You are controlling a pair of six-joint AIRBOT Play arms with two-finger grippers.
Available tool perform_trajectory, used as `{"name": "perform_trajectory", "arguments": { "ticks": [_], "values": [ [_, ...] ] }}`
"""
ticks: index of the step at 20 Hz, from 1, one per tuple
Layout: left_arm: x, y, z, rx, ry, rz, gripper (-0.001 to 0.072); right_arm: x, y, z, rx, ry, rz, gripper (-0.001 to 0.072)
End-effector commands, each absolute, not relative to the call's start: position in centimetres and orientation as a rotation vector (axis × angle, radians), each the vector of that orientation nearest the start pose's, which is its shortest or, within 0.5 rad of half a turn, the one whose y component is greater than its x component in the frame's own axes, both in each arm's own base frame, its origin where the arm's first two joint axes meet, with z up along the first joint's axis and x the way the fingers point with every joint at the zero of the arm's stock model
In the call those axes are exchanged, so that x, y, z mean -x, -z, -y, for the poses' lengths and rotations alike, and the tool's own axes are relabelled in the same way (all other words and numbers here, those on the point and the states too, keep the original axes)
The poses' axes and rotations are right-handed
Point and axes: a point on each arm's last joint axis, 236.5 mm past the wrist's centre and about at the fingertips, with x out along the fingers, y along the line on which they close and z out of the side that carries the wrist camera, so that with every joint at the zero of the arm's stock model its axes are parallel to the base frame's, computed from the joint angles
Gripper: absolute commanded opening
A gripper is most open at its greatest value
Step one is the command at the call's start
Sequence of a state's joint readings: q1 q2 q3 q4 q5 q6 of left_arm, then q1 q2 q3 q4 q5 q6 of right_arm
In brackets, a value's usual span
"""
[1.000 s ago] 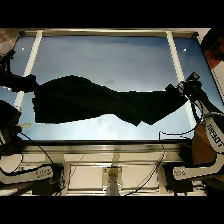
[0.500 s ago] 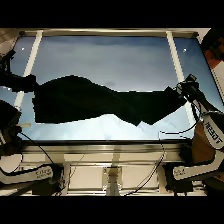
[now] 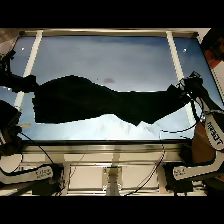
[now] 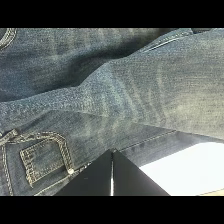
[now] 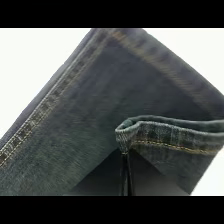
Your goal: Fold the clothes and pants, and hang the long-sleeved shirts on hangers.
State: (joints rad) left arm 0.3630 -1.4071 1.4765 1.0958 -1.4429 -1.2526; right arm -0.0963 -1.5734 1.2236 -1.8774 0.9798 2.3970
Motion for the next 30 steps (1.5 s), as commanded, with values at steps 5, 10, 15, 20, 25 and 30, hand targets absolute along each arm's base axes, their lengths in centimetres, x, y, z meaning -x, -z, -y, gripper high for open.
{"name": "perform_trajectory", "arguments": {
  "ticks": [5,10,15,20,25,30],
  "values": [
    [-40.1,-8.2,-5.8,0.287,0.181,-1.2,0.0025,-38.2,-3.4,11.0,-0.354,0.675,-1.096,0.0009],
    [-37.7,-7.1,-13.5,0.253,-0.101,-1.247,0.0026,-31.0,-3.3,10.9,-0.329,0.699,-1.117,0.001],
    [-34.8,-2.7,-15.9,0.333,-0.152,-1.342,0.0187,-32.1,-2.6,9.6,-0.337,0.614,-1.095,0.001],
    [-34.1,-0.3,-14.9,0.582,0.059,-1.213,0.0186,-34.0,-2.6,6.5,-0.369,0.433,-1.085,0.0009],
    [-32.1,2.9,-14.5,0.725,0.124,-1.203,0.0296,-34.5,-2.2,6.0,-0.435,0.404,-1.085,0.0009],
    [-30.8,5.4,-13.3,0.685,0.225,-1.263,0.0299,-34.6,-2.2,5.5,-0.445,0.388,-1.089,0.001]
  ]
}}
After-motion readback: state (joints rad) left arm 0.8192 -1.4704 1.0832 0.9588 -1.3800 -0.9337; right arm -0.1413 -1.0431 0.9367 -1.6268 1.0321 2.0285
